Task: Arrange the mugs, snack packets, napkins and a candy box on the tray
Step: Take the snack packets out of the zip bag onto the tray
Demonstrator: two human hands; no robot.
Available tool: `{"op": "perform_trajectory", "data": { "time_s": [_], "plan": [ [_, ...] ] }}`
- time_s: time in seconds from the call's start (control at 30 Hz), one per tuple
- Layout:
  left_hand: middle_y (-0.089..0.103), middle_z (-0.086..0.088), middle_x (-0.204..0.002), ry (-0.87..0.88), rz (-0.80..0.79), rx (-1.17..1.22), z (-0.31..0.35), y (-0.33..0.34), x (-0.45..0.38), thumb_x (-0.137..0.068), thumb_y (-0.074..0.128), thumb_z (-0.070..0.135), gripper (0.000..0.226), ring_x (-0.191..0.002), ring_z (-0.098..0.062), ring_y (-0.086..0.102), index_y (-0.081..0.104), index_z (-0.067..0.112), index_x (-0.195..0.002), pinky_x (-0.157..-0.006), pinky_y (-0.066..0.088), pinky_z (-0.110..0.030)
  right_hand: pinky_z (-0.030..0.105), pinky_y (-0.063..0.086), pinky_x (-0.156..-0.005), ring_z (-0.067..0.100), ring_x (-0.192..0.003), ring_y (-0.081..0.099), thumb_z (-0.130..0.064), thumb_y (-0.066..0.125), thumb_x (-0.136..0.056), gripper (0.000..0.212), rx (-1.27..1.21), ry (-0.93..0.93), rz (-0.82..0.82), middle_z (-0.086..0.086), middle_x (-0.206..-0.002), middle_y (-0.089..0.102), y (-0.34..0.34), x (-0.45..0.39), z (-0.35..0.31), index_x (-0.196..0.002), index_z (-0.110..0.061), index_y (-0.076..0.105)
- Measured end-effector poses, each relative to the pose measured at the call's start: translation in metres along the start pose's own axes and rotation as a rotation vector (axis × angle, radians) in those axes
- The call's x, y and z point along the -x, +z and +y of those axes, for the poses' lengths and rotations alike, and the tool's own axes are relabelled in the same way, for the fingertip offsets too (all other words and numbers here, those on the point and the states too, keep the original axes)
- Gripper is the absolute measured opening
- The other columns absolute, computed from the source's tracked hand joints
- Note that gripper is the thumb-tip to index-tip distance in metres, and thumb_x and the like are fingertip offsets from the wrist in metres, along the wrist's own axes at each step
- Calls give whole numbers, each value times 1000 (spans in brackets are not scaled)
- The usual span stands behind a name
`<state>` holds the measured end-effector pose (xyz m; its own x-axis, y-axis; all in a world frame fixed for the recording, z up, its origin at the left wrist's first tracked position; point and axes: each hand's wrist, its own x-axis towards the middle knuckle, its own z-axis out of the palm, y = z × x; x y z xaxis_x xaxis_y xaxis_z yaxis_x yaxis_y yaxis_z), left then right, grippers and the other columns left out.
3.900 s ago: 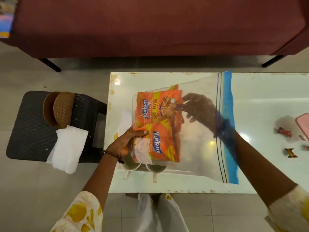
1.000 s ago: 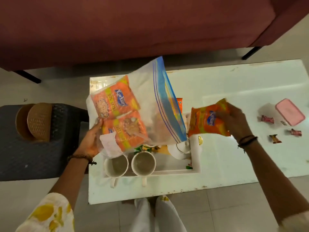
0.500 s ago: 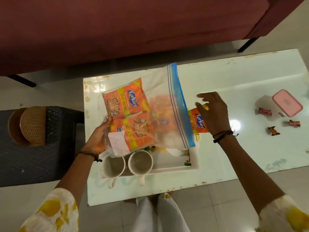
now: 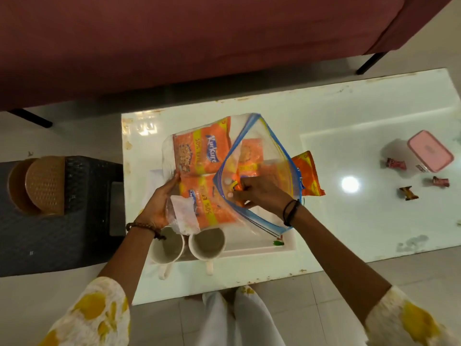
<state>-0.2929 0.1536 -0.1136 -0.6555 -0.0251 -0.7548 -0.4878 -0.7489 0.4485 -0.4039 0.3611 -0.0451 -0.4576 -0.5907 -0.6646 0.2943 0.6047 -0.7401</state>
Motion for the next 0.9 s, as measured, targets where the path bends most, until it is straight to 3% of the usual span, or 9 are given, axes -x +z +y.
{"op": "perform_trajectory", "data": {
  "time_s": [0.1,0.17,0.23,0.3,0.47,0.63,0.8,0.9],
  "plan": [
    [75,-1,-101,64,14,76,0,-3,0,-96,38,39,32,-92,-22,71,67,28,-105,-79,59,-42,25,45,-68,16,-72,50,-7,56,-87,16,-149,-166,123,15,-74,49,-3,20,1,-78,7,57],
    [74,1,-98,98,60,118,2,-6,1,-97,39,33,30,-87,-19,72,68,30,-97,-76,59,-39,24,45,-69,12,-73,54,-6,53,-86,12,-290,-256,221,17,-73,56,-10,37,1,-79,-11,63],
    [76,3,-92,129,97,107,4,-11,2,-98,38,31,36,-81,-17,73,73,29,-88,-71,60,-36,21,49,-69,5,-73,62,-5,52,-88,20,-310,-316,358,-1,-74,69,-20,52,4,-87,-19,65],
    [77,5,-91,172,128,105,7,-18,5,-99,37,30,30,-79,-15,74,67,29,-95,-73,59,-36,18,54,-65,2,-77,68,-1,51,-87,27,-402,-356,500,-12,-80,73,-33,64,10,-94,-23,65],
    [74,8,-82,257,190,192,20,-36,13,-100,32,33,20,-70,-5,71,48,27,-110,-68,58,-26,20,51,-52,5,-65,67,-1,50,-86,19,-714,-216,831,-4,-81,65,-52,78,39,-82,-20,49],
    [72,8,-79,294,207,101,21,-34,15,-100,32,34,26,-71,-6,70,43,23,-120,-73,57,-24,29,52,-61,19,-79,63,6,46,-85,37,-1045,28,870,7,-97,61,-29,69,74,-117,-13,47],
    [67,9,-78,371,199,150,28,-30,12,-99,31,36,23,-78,-6,64,49,25,-109,-76,55,-23,27,58,-61,23,-84,61,8,44,-85,35,-1274,37,790,9,-99,61,-3,71,97,-114,-11,52],
    [58,6,-95,395,184,177,31,-28,13,-99,29,39,32,-100,-11,55,57,25,-98,-95,47,-30,40,52,-73,29,-88,59,8,45,-84,35,-1272,105,797,13,-107,58,6,73,109,-113,-11,49]
  ]
}}
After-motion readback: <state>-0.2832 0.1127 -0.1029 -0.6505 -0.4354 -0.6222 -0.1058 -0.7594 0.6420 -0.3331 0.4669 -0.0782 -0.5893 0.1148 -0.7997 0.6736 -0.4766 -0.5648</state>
